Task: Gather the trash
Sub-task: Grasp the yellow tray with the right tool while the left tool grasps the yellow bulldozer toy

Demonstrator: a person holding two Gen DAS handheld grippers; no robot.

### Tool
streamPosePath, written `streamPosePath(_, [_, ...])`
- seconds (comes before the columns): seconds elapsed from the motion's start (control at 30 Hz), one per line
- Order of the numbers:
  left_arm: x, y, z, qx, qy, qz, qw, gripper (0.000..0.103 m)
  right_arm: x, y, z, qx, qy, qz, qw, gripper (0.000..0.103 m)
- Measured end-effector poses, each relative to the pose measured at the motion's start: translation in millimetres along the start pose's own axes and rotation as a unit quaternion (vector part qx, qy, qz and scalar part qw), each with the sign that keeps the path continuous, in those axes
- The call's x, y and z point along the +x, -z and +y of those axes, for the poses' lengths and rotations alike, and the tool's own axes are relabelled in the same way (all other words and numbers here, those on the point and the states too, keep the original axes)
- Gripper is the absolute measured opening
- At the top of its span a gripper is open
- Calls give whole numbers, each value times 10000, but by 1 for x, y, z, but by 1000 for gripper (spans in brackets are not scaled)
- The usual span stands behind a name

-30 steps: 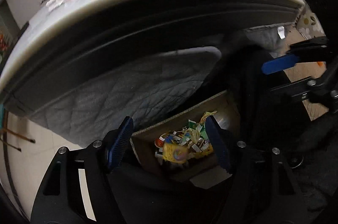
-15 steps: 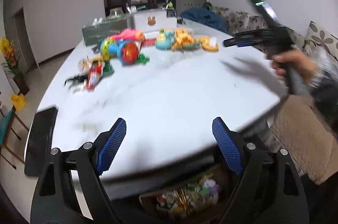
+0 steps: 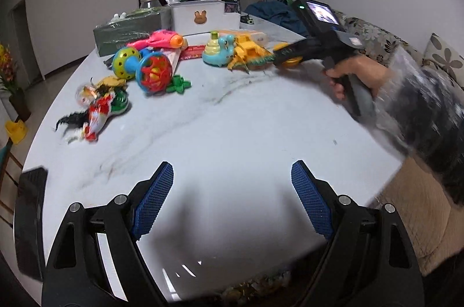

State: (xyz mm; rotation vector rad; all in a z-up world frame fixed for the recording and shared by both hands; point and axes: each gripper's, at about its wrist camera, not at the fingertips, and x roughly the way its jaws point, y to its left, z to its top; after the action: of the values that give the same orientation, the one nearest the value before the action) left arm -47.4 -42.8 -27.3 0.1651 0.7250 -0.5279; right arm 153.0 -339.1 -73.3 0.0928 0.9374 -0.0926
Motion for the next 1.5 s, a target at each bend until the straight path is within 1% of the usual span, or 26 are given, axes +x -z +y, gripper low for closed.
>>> streamPosePath(0.03, [6,-7,0,-3,-22,9,10000,82,-3,1,-2,-17,-75,-46,10000,17])
streamPosePath(0.07, [14,-15,0,-33,-49,23,10000,82,-6,3,-4,-8,-139,-48,9999,12])
streamPosePath(0.1, [26,-27,0,-120,-83,48,9999,82,-10,8,-10,114,-335,-7,9994,6])
streamPosePath(0.13, [36,-38,-1,-170,-51,72,9998,82,-14,13,-16,223,-489,-6,9986,5])
streamPosePath(0.2, [54,-55,-4,-239,-82,70,9997,82,-17,20,-24,324,-656,-29,9973,5])
streamPosePath(0.27, [80,-78,-10,-263,-312,52,9992,82,-24,31,-37,497,-911,-62,9946,4])
streamPosePath(0.3, [87,-84,-11,-290,-348,62,9990,82,-28,37,-46,635,-1068,-65,9922,4])
streamPosePath(0.43, [120,-116,-12,-623,-295,57,9976,82,-42,55,-63,738,-1234,-70,9896,4])
streamPosePath(0.5, [130,-126,-17,-591,-323,-21,9977,82,-51,65,-70,800,-1394,-96,9870,4])
streamPosePath(0.57, [146,-138,-25,-437,-376,-41,9983,82,-63,78,-77,825,-1487,-164,9853,4])
streamPosePath(0.7, [182,-158,-40,-258,-512,94,9983,82,-84,102,-86,793,-1590,-281,9837,4])
streamPosePath(0.73, [192,-162,-43,-220,-525,158,9983,82,-86,106,-88,797,-1619,-278,9832,4])
streamPosePath(0.77, [204,-164,-45,-203,-465,333,9982,82,-88,110,-90,810,-1628,-285,9829,4])
streamPosePath(0.83, [219,-161,-42,-326,-414,611,9967,69,-91,118,-92,802,-1627,-298,9830,4])
streamPosePath(0.87, [216,-161,-38,-431,-325,544,9971,66,-91,119,-92,799,-1623,-307,9830,4])
streamPosePath(0.93, [208,-157,-31,-540,-155,545,9969,64,-94,121,-93,830,-1657,-343,9821,4])
streamPosePath(1.03, [173,-142,-26,-481,-142,276,9984,64,-101,121,-88,717,-1637,-449,9829,4])
streamPosePath(1.1, [144,-134,-22,-523,0,40,9986,64,-107,122,-82,644,-1674,-516,9824,4])
streamPosePath(1.13, [121,-127,-19,-548,76,-115,9984,64,-113,122,-79,622,-1715,-553,9817,4])
streamPosePath(1.23, [65,-105,-19,-370,271,-512,9976,64,-128,124,-68,519,-1763,-666,9807,3])
streamPosePath(1.3, [33,-87,-19,-210,373,-674,9968,64,-139,127,-59,470,-1809,-722,9797,3])
streamPosePath(1.4, [4,-64,-18,-44,417,-755,9963,64,-159,136,-39,294,-1869,-815,9786,3])
streamPosePath(1.47, [-11,-45,-17,47,287,-762,9967,65,-168,144,-26,200,-1894,-825,9782,3])
streamPosePath(1.5, [-18,-34,-15,28,286,-718,9970,65,-171,146,-22,162,-1902,-820,9782,3])
